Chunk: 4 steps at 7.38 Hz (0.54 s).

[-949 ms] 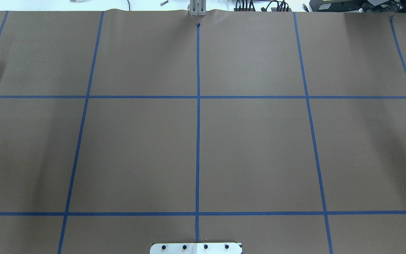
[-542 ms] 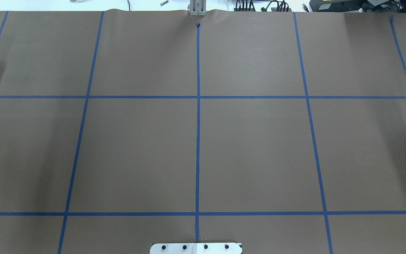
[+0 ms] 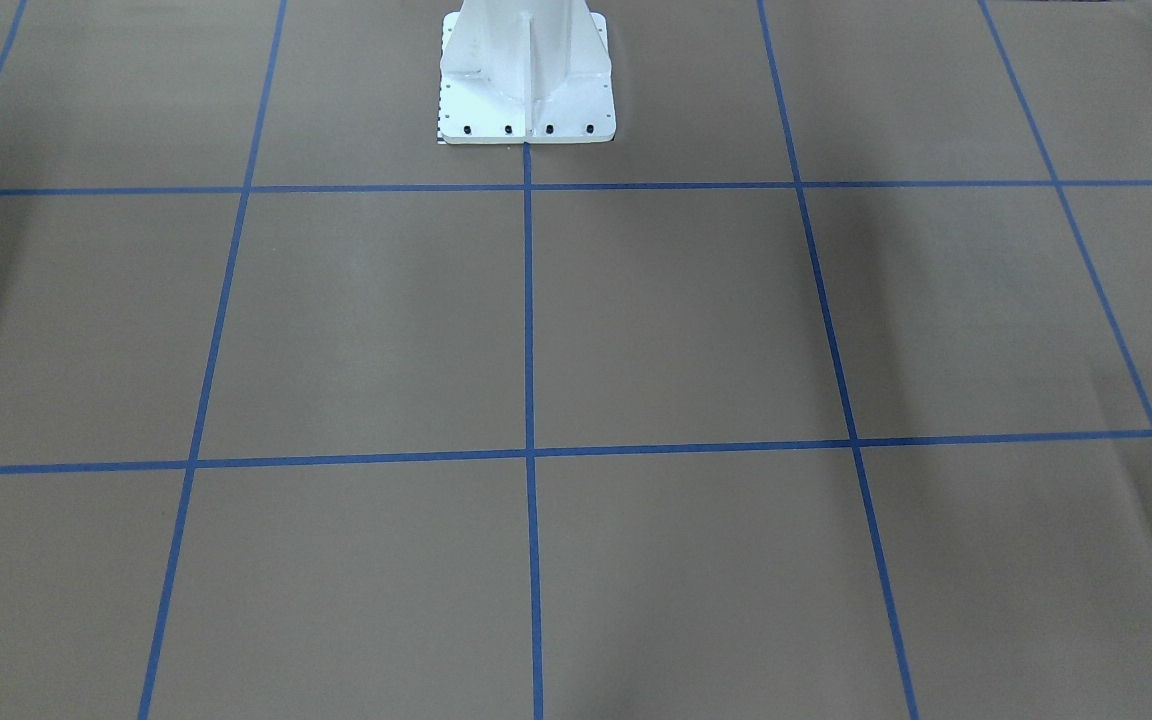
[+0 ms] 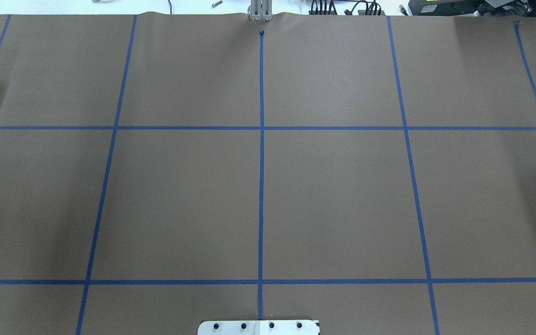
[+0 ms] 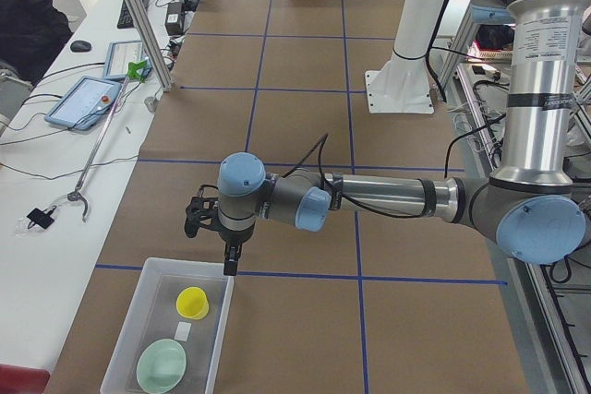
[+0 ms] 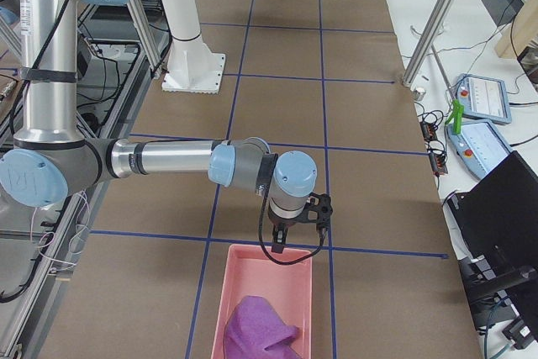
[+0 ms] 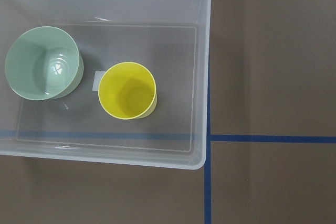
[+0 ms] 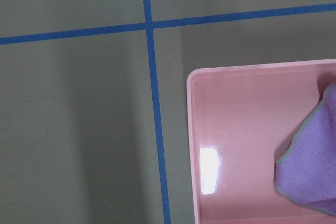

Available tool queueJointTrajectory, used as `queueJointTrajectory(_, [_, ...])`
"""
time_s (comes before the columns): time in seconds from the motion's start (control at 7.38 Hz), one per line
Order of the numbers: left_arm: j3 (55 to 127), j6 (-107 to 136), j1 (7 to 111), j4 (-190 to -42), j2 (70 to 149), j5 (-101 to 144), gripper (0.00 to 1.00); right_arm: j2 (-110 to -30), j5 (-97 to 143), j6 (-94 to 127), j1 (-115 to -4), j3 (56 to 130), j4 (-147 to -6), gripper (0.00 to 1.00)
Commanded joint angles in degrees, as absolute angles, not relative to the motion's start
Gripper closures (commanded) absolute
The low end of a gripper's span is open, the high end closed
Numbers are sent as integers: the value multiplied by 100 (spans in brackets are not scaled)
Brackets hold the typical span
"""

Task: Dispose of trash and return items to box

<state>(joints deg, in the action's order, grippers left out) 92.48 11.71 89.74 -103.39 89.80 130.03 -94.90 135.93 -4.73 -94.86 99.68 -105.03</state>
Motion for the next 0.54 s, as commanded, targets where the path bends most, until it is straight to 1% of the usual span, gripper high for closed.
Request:
queueJointTrajectory(0.0, [9246,1178,8974,-10327,8965,13034,1,-9483,13614,-378,-9492,9993,-10494,0])
queueJointTrajectory(0.41, [9264,1178,8974,-10345,8859,13052,1,-9483,13614,-387,-9492,10019,-10494,0])
